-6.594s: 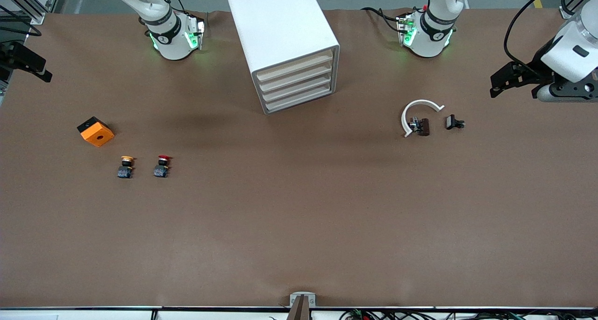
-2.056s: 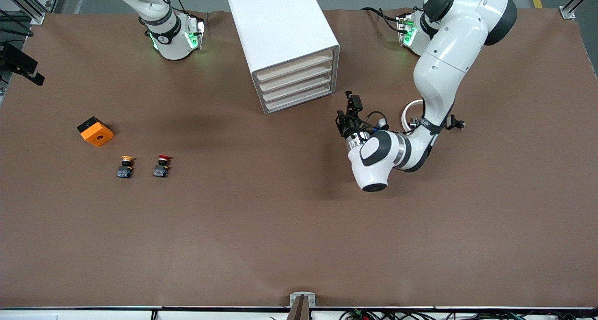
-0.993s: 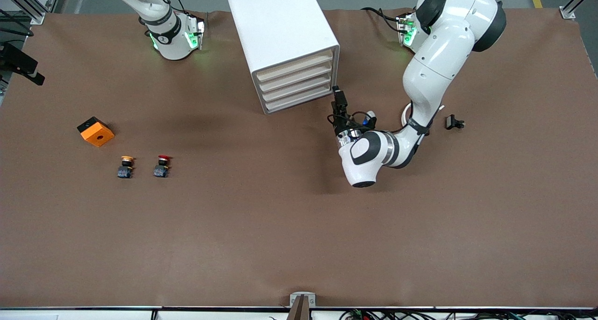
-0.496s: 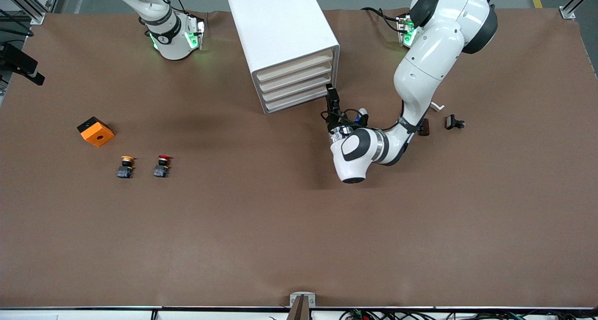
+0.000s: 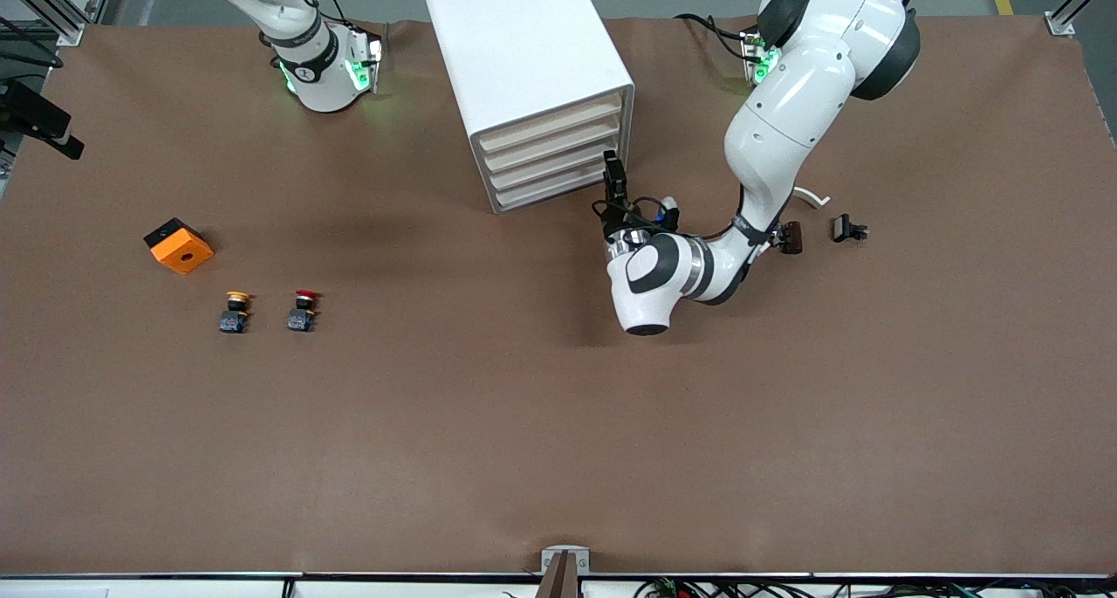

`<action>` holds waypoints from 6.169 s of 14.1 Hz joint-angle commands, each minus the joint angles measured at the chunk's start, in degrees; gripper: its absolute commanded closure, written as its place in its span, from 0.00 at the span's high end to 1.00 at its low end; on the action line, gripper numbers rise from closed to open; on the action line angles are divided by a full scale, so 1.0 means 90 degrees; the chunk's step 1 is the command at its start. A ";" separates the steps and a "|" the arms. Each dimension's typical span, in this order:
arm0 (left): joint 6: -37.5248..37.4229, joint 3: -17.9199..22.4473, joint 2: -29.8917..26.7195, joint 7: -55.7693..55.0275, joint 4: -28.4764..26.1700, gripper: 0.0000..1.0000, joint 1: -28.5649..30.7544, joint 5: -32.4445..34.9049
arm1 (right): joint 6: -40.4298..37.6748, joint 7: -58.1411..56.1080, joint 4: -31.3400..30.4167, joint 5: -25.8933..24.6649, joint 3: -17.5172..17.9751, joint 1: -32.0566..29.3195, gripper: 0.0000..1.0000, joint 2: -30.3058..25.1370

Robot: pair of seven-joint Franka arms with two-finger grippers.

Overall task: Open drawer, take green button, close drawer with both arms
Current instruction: 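Grasp the drawer handle with the left gripper and pull it open, then pull the drawer further out with the left gripper, then reach the right gripper into the drawer while the left gripper withdraws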

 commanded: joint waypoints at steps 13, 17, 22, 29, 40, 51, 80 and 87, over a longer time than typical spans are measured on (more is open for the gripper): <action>-0.0321 0.0015 0.0111 -0.0138 -0.0173 0.40 -0.0320 -0.0001 | -0.0054 0.0052 -0.0030 -0.0347 0.0044 0.0081 1.00 -0.0088; -0.0321 0.0015 0.0120 -0.0138 -0.0153 0.25 -0.0437 -0.0001 | -0.0113 0.0052 -0.0030 -0.0298 0.0034 0.0071 1.00 -0.0088; -0.0321 0.0054 0.0159 -0.0138 -0.0134 0.11 -0.0457 0.0008 | -0.0113 0.0042 -0.0020 -0.0298 0.0034 0.0071 1.00 -0.0088; -0.0321 0.0074 0.0159 -0.0138 -0.0114 0.11 -0.0389 0.0028 | -0.0133 0.0052 0.0117 -0.0307 0.0034 0.0090 1.00 0.0175; -0.0321 0.0377 0.0130 -0.0079 0.0051 0.11 0.0177 0.0223 | -0.0103 -0.0065 0.0439 -0.0376 0.0044 0.0217 1.00 0.0888; -0.0282 0.0367 0.0150 0.0009 0.0628 0.13 0.1134 0.0126 | -0.0045 -0.0065 0.0517 -0.0541 0.0015 0.0149 1.00 0.1816; -0.0438 0.0153 -0.0650 0.2328 0.0482 1.00 0.1964 0.0661 | 0.0970 0.9853 0.0576 0.0923 0.0044 0.3917 1.00 0.2538; 0.0291 -0.0307 -0.1595 0.6691 -0.0102 1.00 0.2687 0.2692 | 0.1947 1.2003 0.0576 0.1040 0.0044 0.5177 1.00 0.3192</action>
